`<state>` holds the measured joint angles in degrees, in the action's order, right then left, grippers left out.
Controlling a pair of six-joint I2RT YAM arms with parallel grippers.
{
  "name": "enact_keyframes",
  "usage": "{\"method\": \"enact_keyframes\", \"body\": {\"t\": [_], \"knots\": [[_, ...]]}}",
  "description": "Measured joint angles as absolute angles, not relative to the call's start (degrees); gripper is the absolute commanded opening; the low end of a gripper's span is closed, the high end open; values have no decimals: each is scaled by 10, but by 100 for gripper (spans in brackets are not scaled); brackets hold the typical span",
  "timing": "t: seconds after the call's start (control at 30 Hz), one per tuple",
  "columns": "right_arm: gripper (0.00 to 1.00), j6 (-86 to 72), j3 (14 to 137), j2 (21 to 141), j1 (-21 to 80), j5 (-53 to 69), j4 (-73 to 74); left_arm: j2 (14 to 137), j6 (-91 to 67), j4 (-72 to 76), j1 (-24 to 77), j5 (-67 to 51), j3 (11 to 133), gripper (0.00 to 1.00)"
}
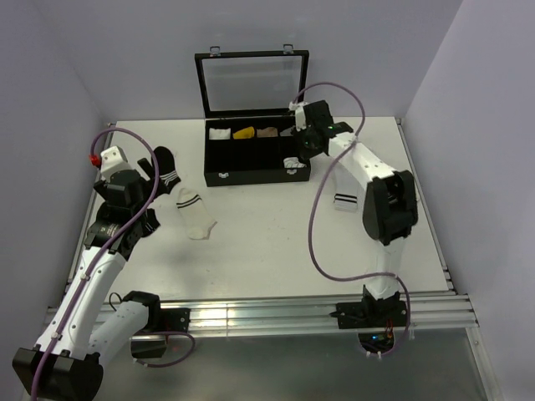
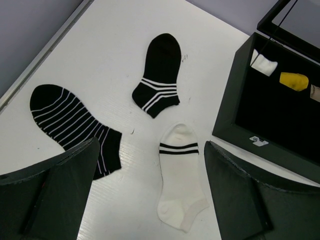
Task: Roll the socks
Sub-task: Place the sock in the storage box.
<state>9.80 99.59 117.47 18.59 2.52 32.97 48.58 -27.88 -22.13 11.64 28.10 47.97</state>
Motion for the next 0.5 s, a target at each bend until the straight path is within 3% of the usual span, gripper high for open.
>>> {"method": "enact_keyframes", "body": {"t": [0.13, 0.27, 0.5], "knots": [[37, 84, 932, 1035, 186, 15, 288, 486, -279, -221, 116, 278, 480, 91], [40, 65, 879, 883, 186, -17, 219, 482, -281, -222, 116, 276, 480, 92], [52, 24, 762, 717, 186, -91, 142, 451, -284, -222, 115, 278, 480, 93]]}}
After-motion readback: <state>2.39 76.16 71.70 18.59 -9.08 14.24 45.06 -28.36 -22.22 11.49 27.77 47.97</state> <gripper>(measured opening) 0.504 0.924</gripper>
